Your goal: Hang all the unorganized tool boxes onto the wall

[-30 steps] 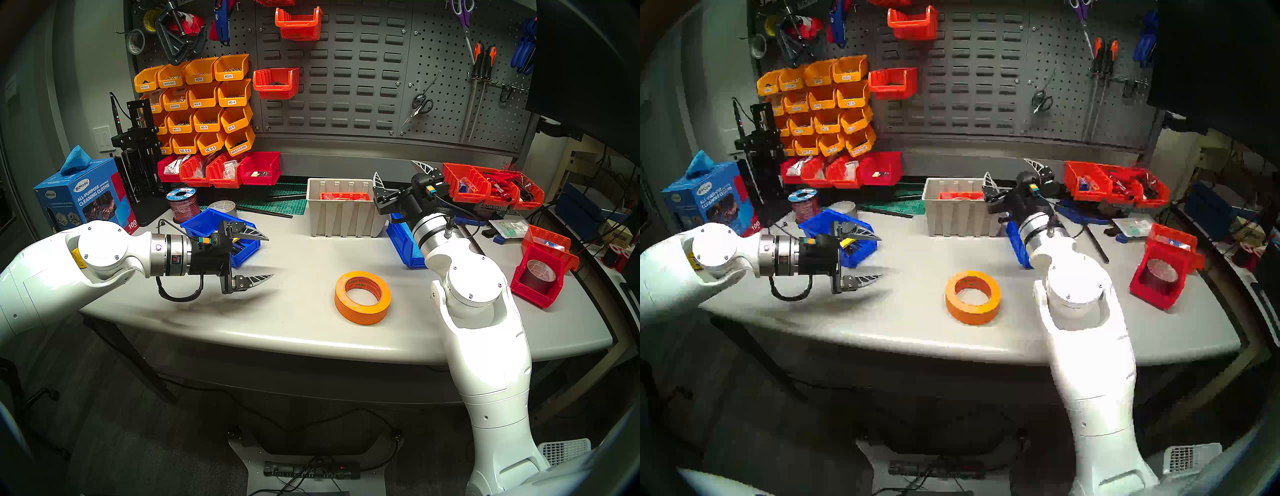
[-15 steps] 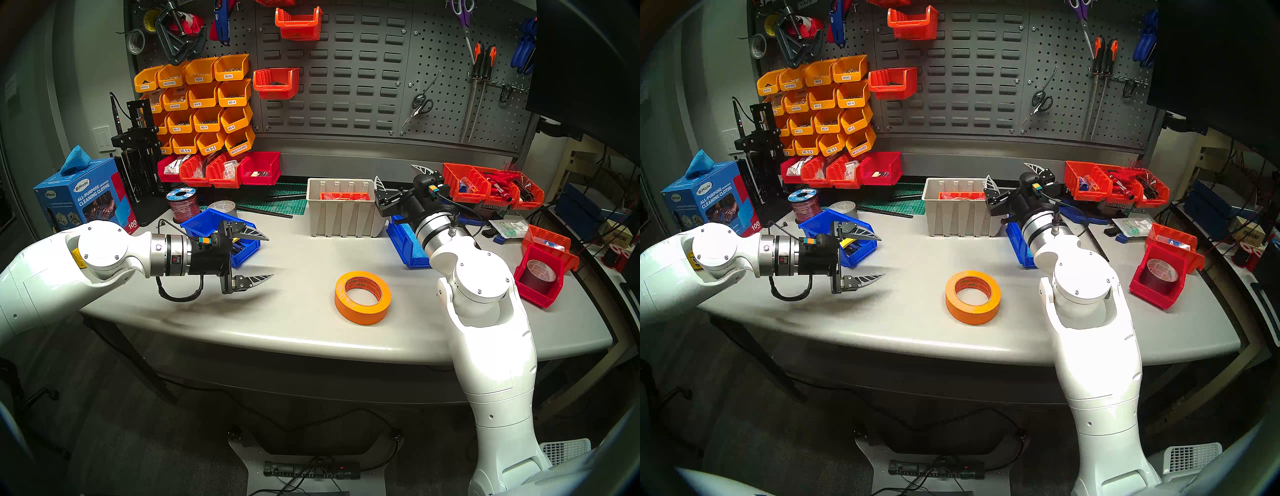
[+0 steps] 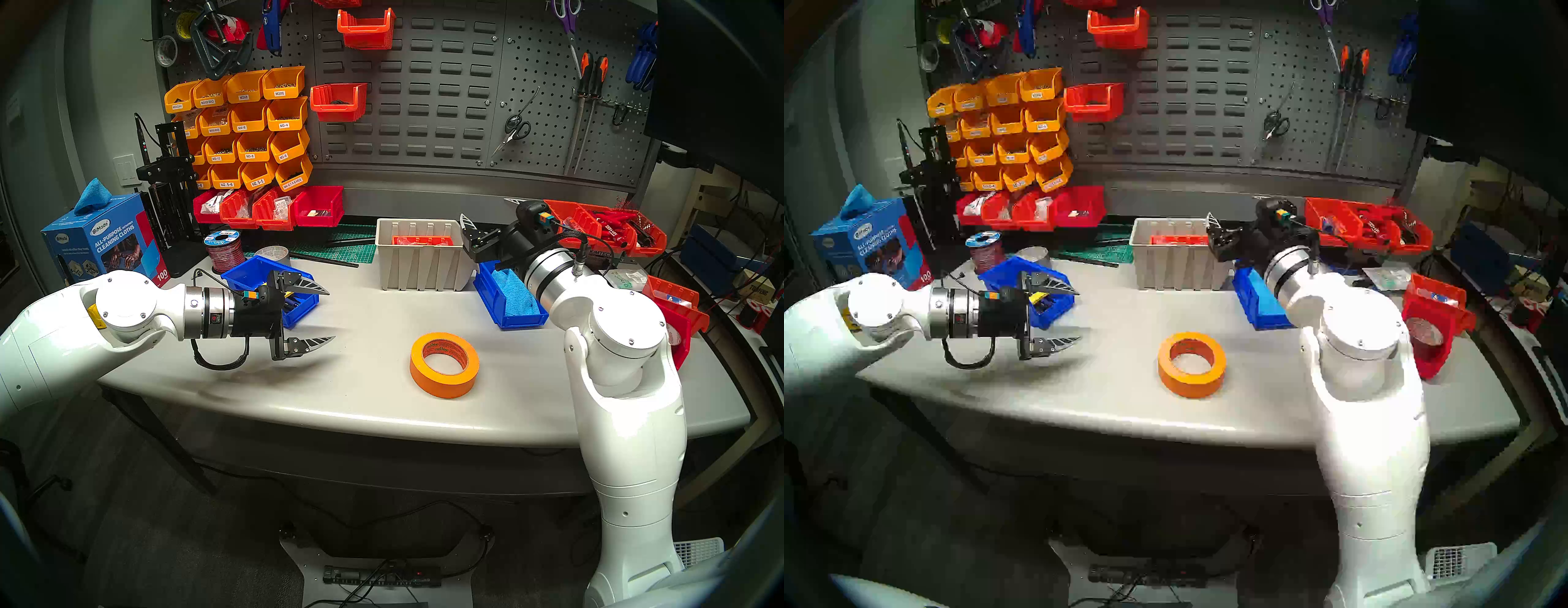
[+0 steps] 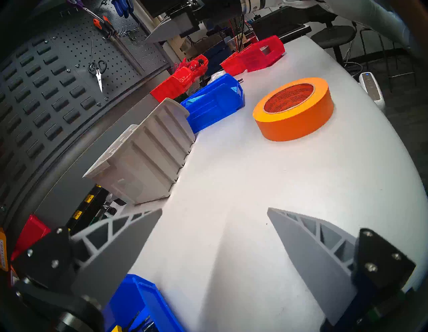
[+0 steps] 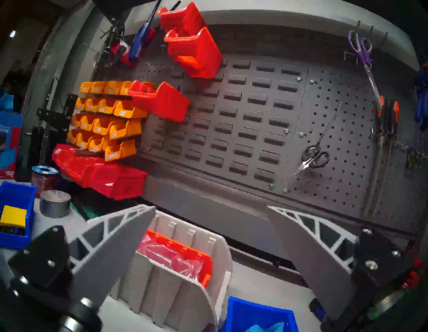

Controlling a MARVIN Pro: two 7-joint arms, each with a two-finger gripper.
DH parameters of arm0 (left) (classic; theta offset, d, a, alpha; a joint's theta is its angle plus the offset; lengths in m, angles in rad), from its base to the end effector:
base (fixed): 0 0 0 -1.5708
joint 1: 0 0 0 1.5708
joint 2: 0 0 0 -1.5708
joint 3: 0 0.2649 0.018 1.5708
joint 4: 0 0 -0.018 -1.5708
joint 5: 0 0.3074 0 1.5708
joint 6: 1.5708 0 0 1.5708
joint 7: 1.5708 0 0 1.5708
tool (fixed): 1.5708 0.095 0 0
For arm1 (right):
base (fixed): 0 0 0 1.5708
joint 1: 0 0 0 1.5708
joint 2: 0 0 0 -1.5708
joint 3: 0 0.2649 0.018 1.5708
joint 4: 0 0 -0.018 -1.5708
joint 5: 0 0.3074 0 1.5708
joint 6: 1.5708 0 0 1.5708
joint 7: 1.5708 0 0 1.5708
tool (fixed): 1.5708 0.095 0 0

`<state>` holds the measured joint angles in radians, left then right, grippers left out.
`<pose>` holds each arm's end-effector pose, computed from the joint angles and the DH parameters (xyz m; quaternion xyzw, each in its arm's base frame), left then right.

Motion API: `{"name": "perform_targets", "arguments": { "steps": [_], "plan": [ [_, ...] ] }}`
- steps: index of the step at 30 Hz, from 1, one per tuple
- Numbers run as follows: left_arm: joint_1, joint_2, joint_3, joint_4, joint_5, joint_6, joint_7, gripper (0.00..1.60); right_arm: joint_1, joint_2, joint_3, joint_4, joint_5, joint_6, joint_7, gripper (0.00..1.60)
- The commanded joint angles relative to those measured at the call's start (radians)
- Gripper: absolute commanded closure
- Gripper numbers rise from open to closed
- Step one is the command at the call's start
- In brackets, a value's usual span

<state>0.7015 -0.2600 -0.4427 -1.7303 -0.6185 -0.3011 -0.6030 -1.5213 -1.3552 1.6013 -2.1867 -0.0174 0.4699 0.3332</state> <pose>0.3939 0.0727 -0.1500 0.5400 -0.6246 0.5507 0.1229 0.3733 -0.0005 -0.0730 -0.6354 -0.1978 -0.7463 0.0136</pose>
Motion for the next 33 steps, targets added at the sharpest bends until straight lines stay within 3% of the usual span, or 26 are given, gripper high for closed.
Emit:
{"name": "perform_targets", "arguments": {
  "steps": [1,4,6,15,23,33],
  "plan": [
    [-0.009,0.001,-0.008,-0.002,-0.001,-0.001,-0.002,0.00,-0.058,0.037,0.037,-0.100,0.009,0.117,0.037,0.00],
    [-0.009,0.001,-0.008,-0.002,-0.001,-0.001,-0.002,0.00,-0.070,0.045,0.053,-0.140,0.020,0.202,0.057,0.00],
    [-0.009,0.001,-0.008,-0.002,-0.001,-0.001,-0.002,0.00,-0.072,0.044,0.057,-0.148,0.022,0.215,0.057,0.00],
    [-0.009,0.001,-0.008,-0.002,-0.001,-0.001,-0.002,0.00,-0.090,0.065,0.086,-0.241,0.044,0.400,0.102,0.00],
    [-0.009,0.001,-0.008,-0.002,-0.001,0.000,-0.002,0.00,-0.100,0.080,0.093,-0.257,0.059,0.490,0.129,0.00],
    [-0.009,0.001,-0.008,-0.002,-0.001,-0.001,-0.002,0.00,-0.142,0.057,0.090,-0.257,0.080,0.490,0.124,0.00]
  ]
}}
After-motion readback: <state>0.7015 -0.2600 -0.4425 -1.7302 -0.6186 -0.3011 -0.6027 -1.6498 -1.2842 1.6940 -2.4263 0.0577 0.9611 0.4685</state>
